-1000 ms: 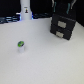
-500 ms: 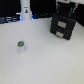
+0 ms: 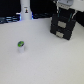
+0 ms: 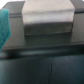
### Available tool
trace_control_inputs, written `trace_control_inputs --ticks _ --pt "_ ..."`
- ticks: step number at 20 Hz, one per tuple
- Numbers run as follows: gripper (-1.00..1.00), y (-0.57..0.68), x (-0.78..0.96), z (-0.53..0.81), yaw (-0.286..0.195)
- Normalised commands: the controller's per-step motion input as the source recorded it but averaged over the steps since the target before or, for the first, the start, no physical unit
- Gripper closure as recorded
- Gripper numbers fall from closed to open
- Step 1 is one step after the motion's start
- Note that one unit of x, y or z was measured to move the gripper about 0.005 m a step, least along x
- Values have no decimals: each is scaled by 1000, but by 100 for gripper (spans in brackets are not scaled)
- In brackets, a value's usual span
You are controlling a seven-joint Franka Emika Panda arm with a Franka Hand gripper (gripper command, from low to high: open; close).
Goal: Open the kcup holder, insert the kcup into the holder, and close the kcup holder
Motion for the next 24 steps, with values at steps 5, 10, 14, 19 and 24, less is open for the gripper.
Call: trace_control_inputs --ticks 5,10,14,19,24 --pt "-100 58 -359 -491 -2" --pt "-100 25 -292 -453 11" --pt "100 18 -171 -95 -6" --pt "100 -3 17 -9 0" --pt "100 -3 124 -4 -2"
